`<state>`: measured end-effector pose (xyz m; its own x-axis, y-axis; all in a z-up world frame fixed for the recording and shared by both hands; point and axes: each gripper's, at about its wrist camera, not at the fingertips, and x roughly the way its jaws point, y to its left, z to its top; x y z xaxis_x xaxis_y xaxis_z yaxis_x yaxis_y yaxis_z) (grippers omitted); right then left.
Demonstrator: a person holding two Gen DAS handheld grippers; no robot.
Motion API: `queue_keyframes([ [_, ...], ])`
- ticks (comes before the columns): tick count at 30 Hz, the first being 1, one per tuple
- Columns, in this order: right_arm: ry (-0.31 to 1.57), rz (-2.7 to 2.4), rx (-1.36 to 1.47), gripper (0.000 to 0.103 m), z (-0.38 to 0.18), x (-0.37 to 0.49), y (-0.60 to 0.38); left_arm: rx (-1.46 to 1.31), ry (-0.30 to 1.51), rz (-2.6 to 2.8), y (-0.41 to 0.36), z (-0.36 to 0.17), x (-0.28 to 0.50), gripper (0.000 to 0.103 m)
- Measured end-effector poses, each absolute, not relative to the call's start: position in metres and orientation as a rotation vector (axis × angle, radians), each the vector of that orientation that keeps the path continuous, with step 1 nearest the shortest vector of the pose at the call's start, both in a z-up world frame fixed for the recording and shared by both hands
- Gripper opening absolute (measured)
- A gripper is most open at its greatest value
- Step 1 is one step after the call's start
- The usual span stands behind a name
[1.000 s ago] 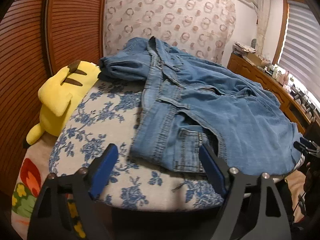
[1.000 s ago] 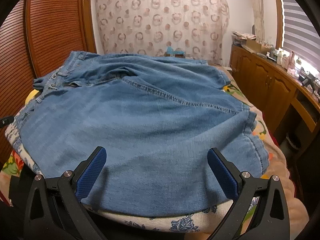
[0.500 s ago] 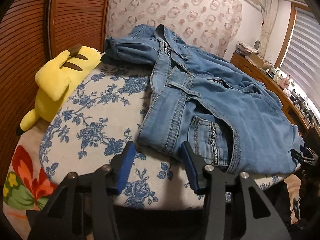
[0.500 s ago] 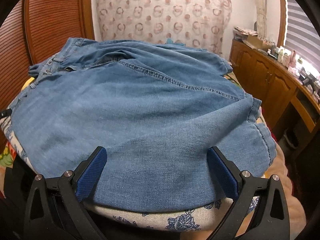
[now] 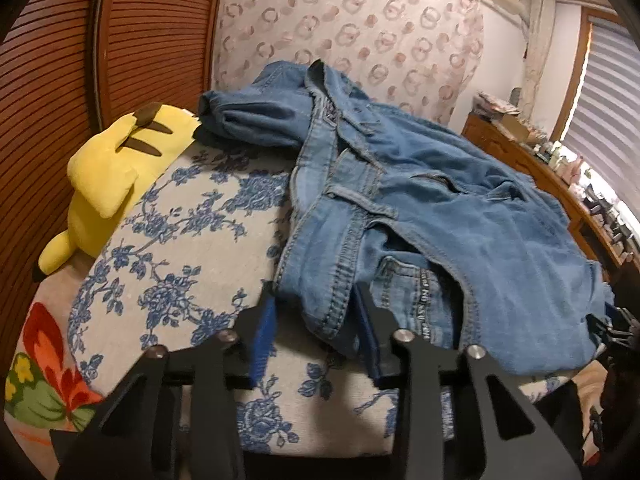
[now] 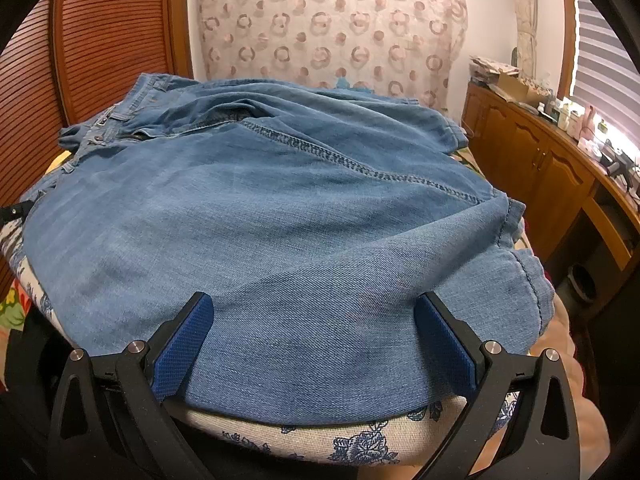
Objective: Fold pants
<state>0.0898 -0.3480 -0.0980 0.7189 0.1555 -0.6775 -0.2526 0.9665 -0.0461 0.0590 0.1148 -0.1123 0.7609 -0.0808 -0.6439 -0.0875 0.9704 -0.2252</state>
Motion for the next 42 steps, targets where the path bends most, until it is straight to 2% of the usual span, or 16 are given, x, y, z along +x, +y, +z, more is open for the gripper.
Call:
queue_keyframes([
  [1, 0.736, 0.226, -0.139, 0.103, -0.098, 0.09, -0.348, -0.255, 0.702, -0.003, 0.115, -0.111, 0.058, 0.027],
  [4, 0.739, 0.23, -0.14, 0.103, -0.098, 0.09, -0.349, -0.257, 0.676, -0.016, 0.113, -0.104, 0.056, 0.025],
  [8, 0.75, 0.239, -0.146, 0.102, -0.096, 0.091, -0.35, -0.249, 0.656, -0.025, 0.11, -0.097, 0.056, 0.025],
  [11, 0.755, 0.241, -0.128, 0.096, -0.091, 0.091, -0.356, -0.241, 0.649, -0.027, 0.107, -0.093, 0.056, 0.025],
  [21, 0.705, 0.127, -0.09, 0.094, -0.069, 0.067, -0.414, -0.232, 0.652, -0.027, 0.103, -0.09, 0.056, 0.025],
  [33, 0.735, 0.069, 0.065, 0.089, -0.08, 0.066, -0.469, -0.232, 0.655, -0.022, 0.101, -0.091, 0.056, 0.025],
  [37, 0.743, 0.084, 0.078, 0.081, -0.082, 0.073, -0.466, -0.231, 0.652, -0.022, 0.101, -0.091, 0.057, 0.025],
  [42, 0.766, 0.079, 0.084, 0.067, -0.085, 0.081, -0.465, -0.207, 0.612, -0.049, 0.099, -0.08, 0.059, 0.022],
])
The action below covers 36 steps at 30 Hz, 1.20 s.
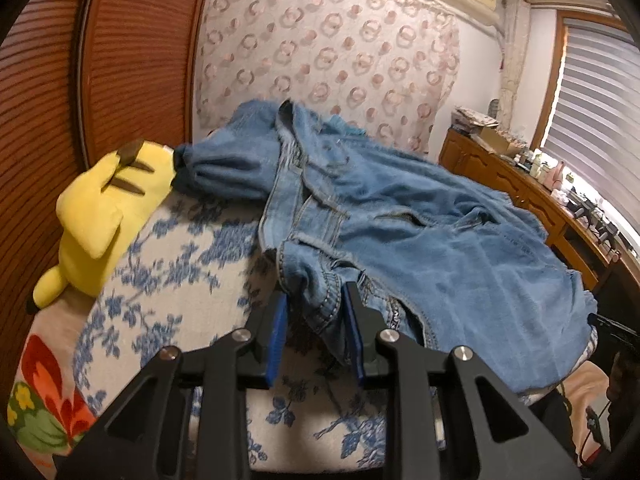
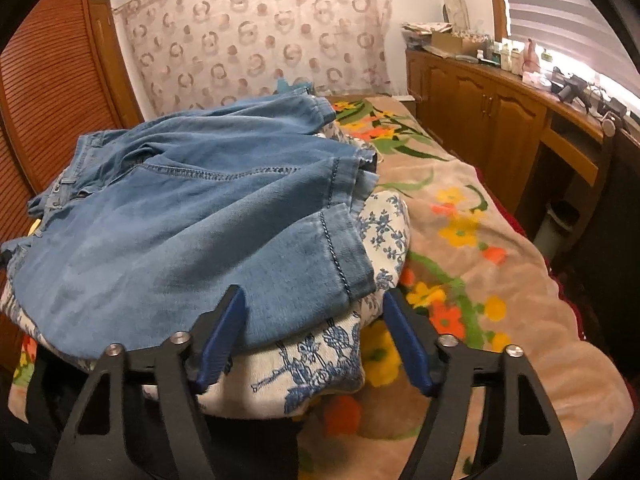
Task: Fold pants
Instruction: 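Close the right tool on the leg hem while the left tool grips the waistband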
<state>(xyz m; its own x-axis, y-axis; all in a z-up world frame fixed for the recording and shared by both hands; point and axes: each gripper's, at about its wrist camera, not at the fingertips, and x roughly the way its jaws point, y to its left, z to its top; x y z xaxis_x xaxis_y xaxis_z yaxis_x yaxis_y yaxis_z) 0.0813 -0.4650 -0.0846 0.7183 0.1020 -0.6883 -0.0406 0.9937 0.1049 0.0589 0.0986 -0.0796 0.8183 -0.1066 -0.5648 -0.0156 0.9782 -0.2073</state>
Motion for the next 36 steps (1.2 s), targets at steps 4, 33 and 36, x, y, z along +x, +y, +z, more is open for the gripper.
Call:
queue_keyframes([
  [4, 0.78, 0.064, 0.108, 0.047, -0.086, 0.086, -0.471, -0.198, 0.579, -0.077, 0.095, -0.066, 0.062, 0.017],
  [33, 0.42, 0.112, 0.01, 0.006, 0.046, 0.044, -0.46, -0.297, 0.285, -0.088, 0.13, 0.032, -0.008, 0.008],
  [36, 0.376, 0.124, -0.008, 0.006, 0.066, 0.039, -0.453, -0.294, 0.278, -0.086, 0.132, 0.037, -0.013, 0.008],
])
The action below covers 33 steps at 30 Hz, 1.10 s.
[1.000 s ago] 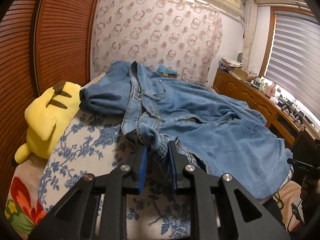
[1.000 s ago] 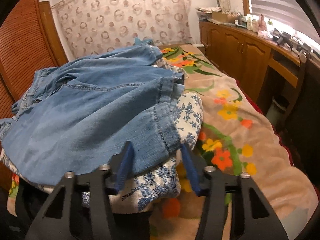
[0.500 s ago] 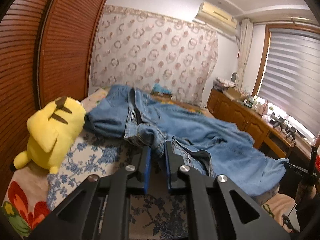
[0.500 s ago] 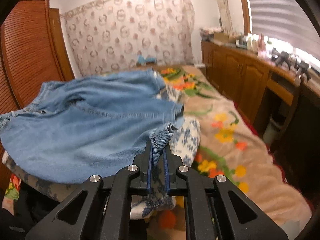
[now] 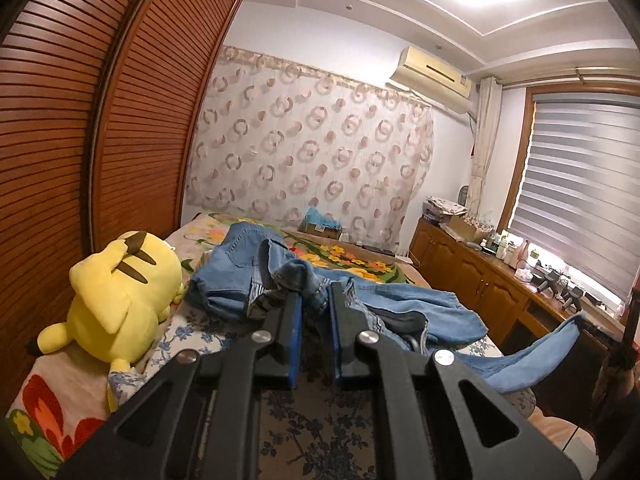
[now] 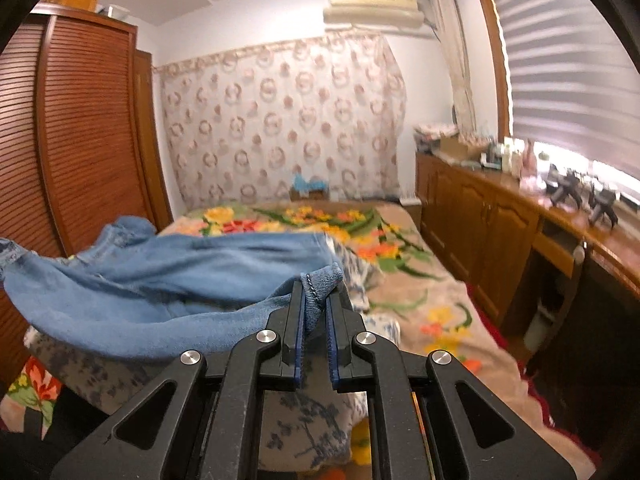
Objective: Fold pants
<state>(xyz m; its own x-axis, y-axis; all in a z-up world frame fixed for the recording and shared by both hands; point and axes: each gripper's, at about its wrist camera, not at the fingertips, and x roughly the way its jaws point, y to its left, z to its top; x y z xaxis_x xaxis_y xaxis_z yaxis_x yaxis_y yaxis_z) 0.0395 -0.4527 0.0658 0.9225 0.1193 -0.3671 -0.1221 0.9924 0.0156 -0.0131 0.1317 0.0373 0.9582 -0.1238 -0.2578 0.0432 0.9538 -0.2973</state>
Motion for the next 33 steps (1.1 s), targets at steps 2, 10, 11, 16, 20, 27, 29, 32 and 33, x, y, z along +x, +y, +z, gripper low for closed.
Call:
queue_keyframes([
  [2, 0.355, 0.128, -0.015, 0.006, 0.076, 0.039, -0.452, -0.293, 0.275, -0.088, 0.13, 0.04, -0.016, 0.008],
  [10, 0.299, 0.123, -0.043, 0.006, 0.099, 0.037, -0.45, -0.288, 0.235, -0.103, 0.129, 0.057, -0.031, 0.008],
  [11, 0.301, 0.122, -0.044, 0.006, 0.099, 0.038, -0.45, -0.284, 0.242, -0.102, 0.128, 0.057, -0.028, 0.008],
  [16, 0.346, 0.113, -0.061, 0.006, 0.083, 0.055, -0.447, -0.28, 0.339, -0.097, 0.125, 0.037, -0.007, 0.008],
  [20, 0.387, 0.102, -0.089, 0.006, 0.064, 0.073, -0.44, -0.266, 0.388, -0.094, 0.115, 0.022, 0.009, 0.008],
  [27, 0.379, 0.078, -0.119, 0.006, 0.064, 0.115, -0.435, -0.237, 0.382, -0.084, 0.108, 0.028, 0.06, 0.009],
  [29, 0.375, 0.068, -0.127, 0.006, 0.064, 0.128, -0.434, -0.236, 0.383, -0.081, 0.107, 0.03, 0.08, 0.009],
  [32, 0.369, 0.057, -0.13, 0.006, 0.067, 0.152, -0.433, -0.226, 0.383, -0.072, 0.105, 0.033, 0.109, 0.009],
  [33, 0.368, 0.055, -0.131, 0.006, 0.068, 0.161, -0.432, -0.223, 0.383, -0.066, 0.105, 0.034, 0.12, 0.009],
])
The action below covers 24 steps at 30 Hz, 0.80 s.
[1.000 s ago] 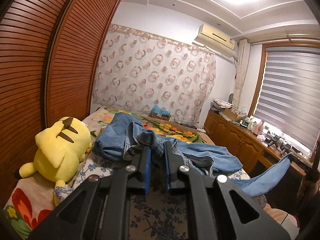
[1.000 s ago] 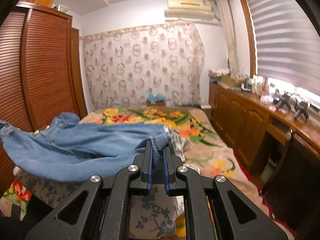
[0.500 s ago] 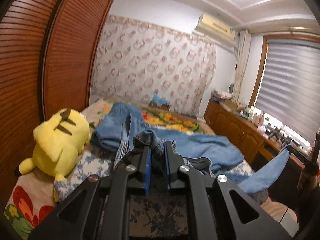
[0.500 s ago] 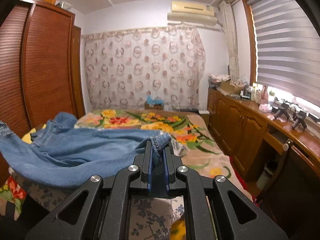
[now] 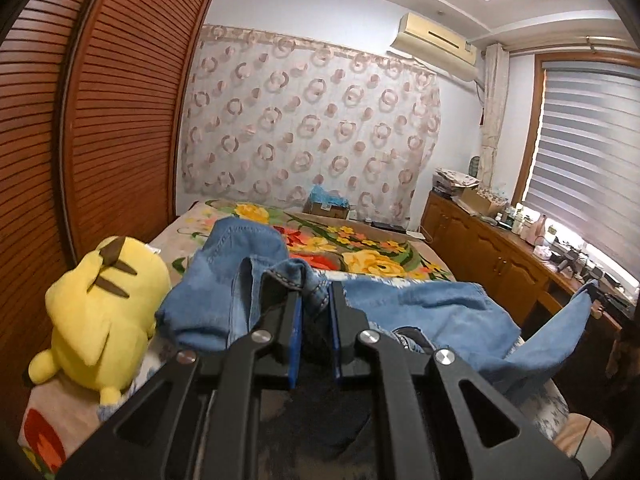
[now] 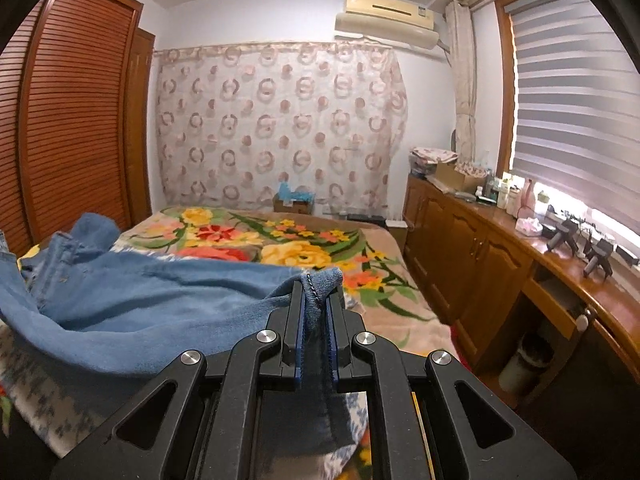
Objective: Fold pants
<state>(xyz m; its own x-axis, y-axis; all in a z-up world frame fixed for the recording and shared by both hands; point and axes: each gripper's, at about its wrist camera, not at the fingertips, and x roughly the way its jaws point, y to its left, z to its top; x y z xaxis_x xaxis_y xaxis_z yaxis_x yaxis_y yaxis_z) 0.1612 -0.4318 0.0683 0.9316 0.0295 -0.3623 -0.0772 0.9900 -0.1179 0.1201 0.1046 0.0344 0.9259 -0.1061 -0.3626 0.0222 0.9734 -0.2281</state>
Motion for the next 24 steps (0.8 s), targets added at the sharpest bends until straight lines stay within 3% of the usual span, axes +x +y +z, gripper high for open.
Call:
queue_keyframes([
  [12, 0.299, 0.028, -0.165, 0.006, 0.099, 0.253, -0.416, -0.227, 0.407, -0.031, 0.117, 0.039, 0.218, 0.009],
  [24, 0.463, -0.023, -0.22, 0.006, 0.032, 0.368, -0.4, -0.201, 0.546, -0.01, 0.116, -0.004, 0.292, 0.012],
])
